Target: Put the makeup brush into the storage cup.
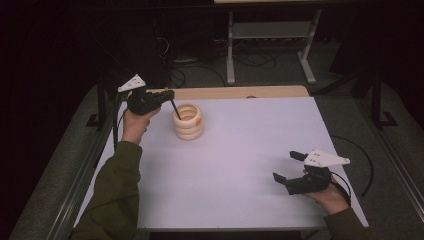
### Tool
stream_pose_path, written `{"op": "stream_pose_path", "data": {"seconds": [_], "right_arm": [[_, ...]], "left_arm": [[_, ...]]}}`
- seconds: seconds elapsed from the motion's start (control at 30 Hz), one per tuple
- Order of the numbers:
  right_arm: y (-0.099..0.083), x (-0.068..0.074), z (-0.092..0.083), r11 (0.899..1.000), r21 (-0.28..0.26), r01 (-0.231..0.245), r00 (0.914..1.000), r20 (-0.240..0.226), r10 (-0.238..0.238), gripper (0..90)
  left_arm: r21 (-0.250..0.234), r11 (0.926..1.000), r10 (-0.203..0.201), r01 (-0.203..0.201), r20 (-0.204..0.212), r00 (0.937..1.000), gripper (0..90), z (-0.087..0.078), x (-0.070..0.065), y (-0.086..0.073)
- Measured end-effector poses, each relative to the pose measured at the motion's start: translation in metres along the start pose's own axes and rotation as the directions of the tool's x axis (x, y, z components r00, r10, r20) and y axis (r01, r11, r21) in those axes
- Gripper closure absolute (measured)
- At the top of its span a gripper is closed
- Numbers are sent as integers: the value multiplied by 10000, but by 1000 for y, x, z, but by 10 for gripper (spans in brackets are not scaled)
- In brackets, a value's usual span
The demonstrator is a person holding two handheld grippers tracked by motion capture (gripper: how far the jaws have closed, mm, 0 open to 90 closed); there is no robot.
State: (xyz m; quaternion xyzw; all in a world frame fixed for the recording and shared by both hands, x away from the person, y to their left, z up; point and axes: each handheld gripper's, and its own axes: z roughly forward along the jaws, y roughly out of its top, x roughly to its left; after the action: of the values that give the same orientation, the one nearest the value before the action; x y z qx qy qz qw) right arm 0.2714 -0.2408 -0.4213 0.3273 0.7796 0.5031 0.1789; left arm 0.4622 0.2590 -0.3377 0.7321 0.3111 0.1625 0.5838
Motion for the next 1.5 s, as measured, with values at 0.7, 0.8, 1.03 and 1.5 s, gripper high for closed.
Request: {"op": "stream_pose_path", "data": {"seconds": [0.7,0.8,1.03,1.5], "right_arm": [[0,0,0,10000,4,40,10000,-18,-39,31],[0,0,0,10000,6,48,10000,-29,-48,31],[0,0,0,10000,11,53,10000,-28,-53,32],[0,0,-1,10000,24,19,10000,-16,-19,31]], "left_arm": [[115,9999,25,-24,-80,10000,708,3,2,-6],[122,9999,108,-107,-114,9999,631,4,1,-6],[30,10000,43,-43,-87,10000,360,6,0,-5],[343,9991,253,-243,-287,9993,128,4,-8,-2]]}}
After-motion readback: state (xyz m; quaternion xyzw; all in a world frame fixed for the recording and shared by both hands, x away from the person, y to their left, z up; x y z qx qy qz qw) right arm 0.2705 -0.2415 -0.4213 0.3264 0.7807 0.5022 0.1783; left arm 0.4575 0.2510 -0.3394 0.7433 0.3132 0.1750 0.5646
